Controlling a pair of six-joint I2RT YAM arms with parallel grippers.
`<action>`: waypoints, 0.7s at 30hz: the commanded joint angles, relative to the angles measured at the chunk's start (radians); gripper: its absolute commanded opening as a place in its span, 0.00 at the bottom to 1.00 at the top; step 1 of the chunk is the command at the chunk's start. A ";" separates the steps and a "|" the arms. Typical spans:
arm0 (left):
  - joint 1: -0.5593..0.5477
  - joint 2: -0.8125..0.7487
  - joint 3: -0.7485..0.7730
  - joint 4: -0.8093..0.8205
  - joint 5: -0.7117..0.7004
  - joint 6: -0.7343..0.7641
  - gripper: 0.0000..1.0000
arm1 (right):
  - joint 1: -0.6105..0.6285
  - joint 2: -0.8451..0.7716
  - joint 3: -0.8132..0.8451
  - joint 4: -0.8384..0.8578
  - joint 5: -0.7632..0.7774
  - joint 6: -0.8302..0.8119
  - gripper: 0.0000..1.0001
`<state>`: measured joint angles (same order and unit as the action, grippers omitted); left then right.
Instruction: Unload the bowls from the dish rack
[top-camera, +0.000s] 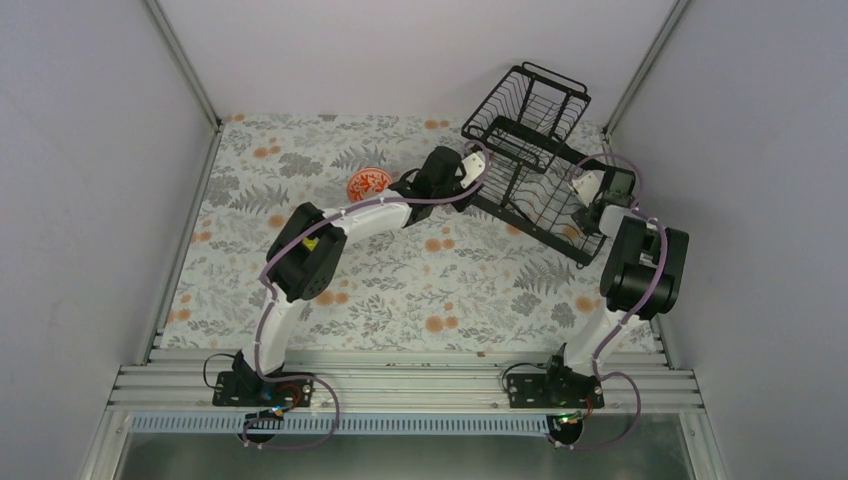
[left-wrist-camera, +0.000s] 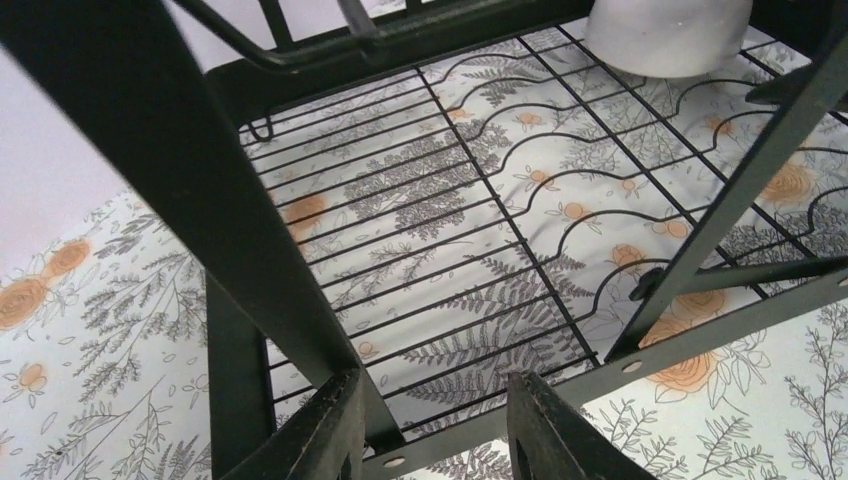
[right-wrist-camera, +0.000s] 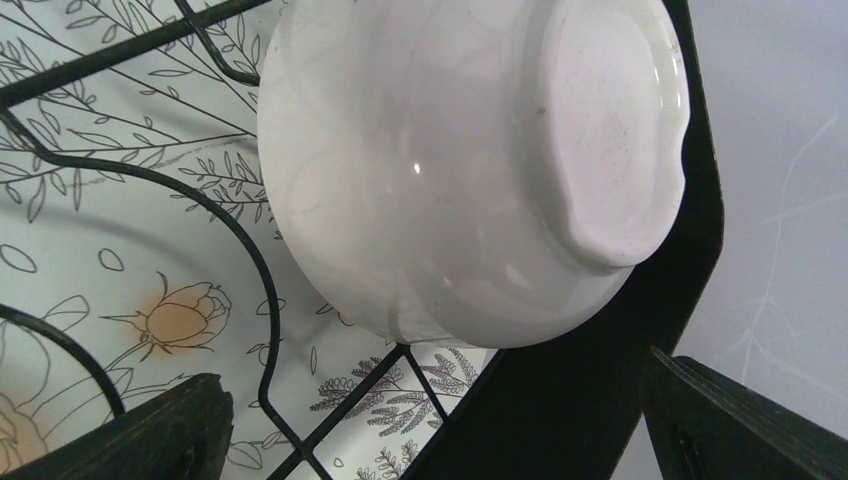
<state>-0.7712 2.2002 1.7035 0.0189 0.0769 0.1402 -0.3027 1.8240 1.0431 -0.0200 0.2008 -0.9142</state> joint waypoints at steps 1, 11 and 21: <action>0.001 -0.007 -0.003 0.095 -0.032 -0.027 0.36 | -0.009 -0.004 0.014 0.018 -0.012 0.018 1.00; 0.001 0.016 -0.008 0.139 -0.093 -0.034 0.21 | -0.010 -0.023 0.036 -0.006 -0.024 0.032 1.00; 0.001 0.009 -0.053 0.194 -0.126 -0.047 0.02 | -0.013 -0.033 0.035 -0.016 -0.030 0.038 1.00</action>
<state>-0.7715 2.2040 1.6688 0.1379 -0.0231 0.1089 -0.3077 1.8240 1.0565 -0.0311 0.1905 -0.9047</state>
